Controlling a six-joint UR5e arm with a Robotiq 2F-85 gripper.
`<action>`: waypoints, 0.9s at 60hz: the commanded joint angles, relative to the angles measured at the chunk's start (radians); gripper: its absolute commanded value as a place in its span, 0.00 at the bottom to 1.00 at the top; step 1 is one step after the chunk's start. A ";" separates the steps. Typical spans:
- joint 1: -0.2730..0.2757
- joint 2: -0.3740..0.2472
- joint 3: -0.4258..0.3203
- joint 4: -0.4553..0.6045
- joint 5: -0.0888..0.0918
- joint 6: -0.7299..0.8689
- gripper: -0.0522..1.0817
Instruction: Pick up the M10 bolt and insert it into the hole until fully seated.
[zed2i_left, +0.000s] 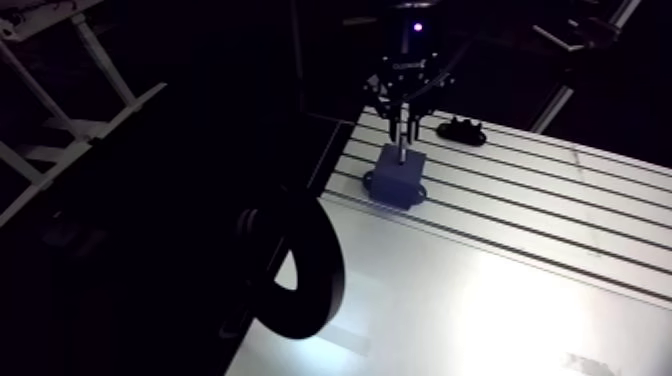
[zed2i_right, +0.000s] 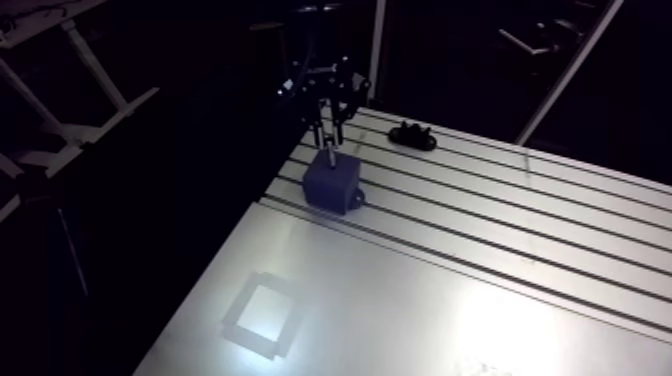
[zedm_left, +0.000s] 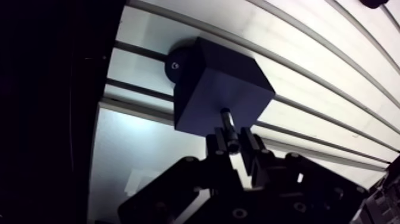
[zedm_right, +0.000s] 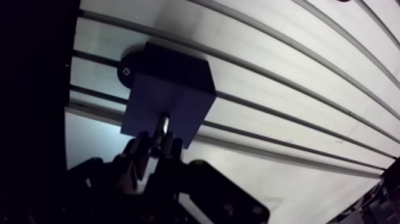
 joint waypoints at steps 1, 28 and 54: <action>-0.001 0.000 0.008 -0.032 -0.003 -0.008 1.00; -0.001 0.001 0.012 -0.032 -0.003 -0.008 1.00; 0.000 -0.004 0.004 -0.017 0.002 -0.008 1.00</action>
